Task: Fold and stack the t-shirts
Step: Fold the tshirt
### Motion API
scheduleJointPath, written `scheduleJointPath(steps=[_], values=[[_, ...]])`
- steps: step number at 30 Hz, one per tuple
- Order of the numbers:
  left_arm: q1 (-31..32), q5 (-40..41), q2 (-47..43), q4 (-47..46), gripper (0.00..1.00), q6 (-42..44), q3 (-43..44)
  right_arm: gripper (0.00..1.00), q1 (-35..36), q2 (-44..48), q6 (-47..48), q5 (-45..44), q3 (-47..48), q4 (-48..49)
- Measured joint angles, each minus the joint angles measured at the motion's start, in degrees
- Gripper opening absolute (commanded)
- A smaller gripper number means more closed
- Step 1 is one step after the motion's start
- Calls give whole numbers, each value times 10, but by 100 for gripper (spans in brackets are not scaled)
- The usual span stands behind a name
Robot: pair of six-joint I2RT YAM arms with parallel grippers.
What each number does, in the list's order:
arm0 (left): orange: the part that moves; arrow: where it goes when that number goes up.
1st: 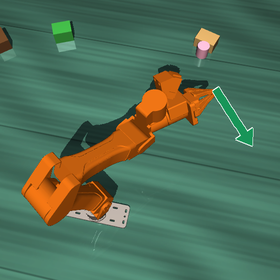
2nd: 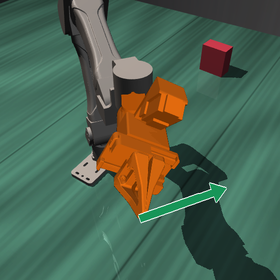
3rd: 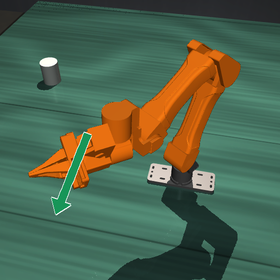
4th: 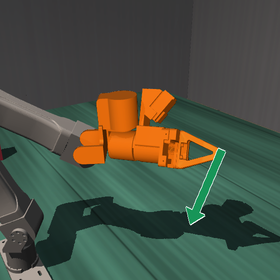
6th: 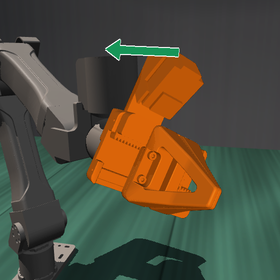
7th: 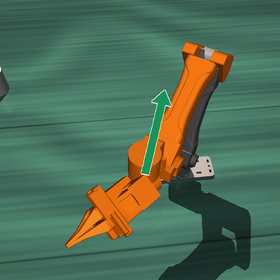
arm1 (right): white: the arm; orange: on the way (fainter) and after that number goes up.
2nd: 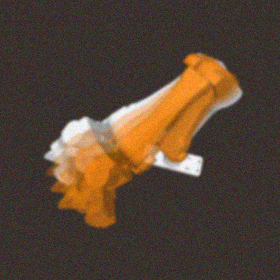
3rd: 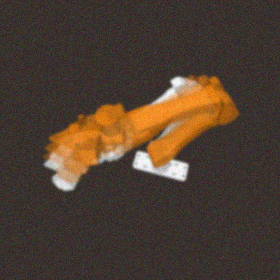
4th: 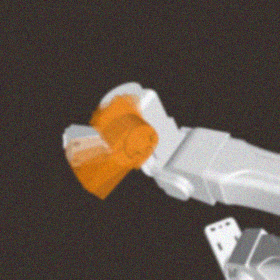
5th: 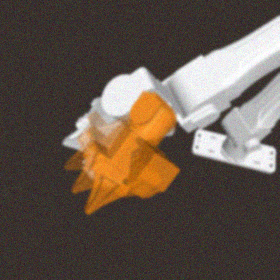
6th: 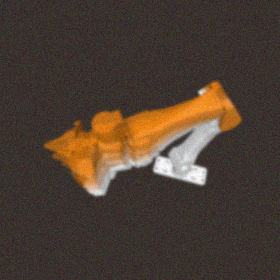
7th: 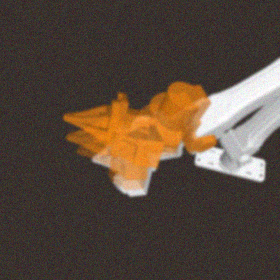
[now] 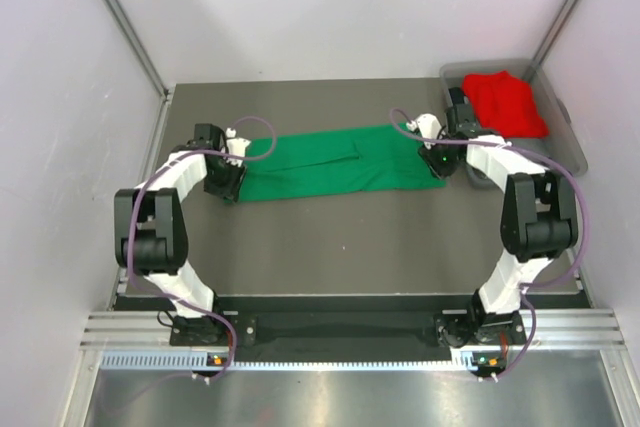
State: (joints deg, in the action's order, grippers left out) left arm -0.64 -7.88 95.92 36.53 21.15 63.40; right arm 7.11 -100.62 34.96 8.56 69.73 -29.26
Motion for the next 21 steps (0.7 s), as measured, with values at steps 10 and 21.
scheduleJointPath(steps=[10, 21], values=[[0, 4, 68, -34, 45, 0, 23, 14, -3, -47, 11, -20, 0, -18], [1, 23, 37, -78, 47, 8, -22, 20, -5, -56, 4, -63, -4, -5]])
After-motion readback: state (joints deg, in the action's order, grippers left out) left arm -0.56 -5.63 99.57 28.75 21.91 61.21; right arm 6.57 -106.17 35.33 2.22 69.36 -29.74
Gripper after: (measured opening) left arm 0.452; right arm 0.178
